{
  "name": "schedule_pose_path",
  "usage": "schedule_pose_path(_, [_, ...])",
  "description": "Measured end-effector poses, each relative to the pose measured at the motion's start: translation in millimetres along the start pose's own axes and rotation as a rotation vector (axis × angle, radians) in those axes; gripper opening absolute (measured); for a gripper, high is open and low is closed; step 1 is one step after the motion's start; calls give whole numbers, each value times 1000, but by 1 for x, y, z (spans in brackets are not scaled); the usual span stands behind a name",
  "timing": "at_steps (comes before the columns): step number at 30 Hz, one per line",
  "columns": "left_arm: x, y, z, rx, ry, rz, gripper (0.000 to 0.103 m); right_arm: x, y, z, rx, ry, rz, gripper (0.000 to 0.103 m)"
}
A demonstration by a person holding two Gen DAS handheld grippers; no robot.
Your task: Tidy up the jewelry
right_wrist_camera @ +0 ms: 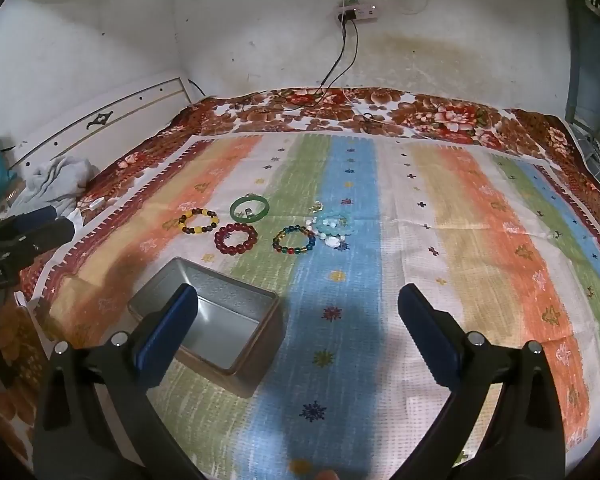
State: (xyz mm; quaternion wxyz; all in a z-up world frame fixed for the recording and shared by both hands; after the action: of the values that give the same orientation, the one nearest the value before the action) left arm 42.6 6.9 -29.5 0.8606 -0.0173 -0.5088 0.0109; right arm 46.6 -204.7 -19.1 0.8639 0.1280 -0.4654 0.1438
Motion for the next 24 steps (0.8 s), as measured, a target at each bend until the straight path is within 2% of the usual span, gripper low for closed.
schedule_pose_path(16, [-6, -3, -11, 2, 19, -18, 98, 1, -5, 1, -8, -5, -1, 98])
schedule_pose_path(20, [-10, -2, -14, 4, 38, -15, 98, 0, -8, 1, -44, -7, 8, 98])
schedule_pose_path(24, [-11, -4, -12, 9, 35, -32, 98, -1, -4, 0, -7, -3, 10, 98])
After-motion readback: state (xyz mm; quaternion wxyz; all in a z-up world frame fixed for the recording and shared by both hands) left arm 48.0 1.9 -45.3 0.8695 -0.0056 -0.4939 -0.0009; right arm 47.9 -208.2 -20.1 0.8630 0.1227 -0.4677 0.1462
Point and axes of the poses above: each gripper's, at about its wrist camera, not at the fingertips, and z roughly against the way its jaws point, y to its left, x to its top, the point moved 6 cm from there along -z, roughly the way its jaws point, and after that the axes turned 7 degrees about -y, right-handed, at the moved point
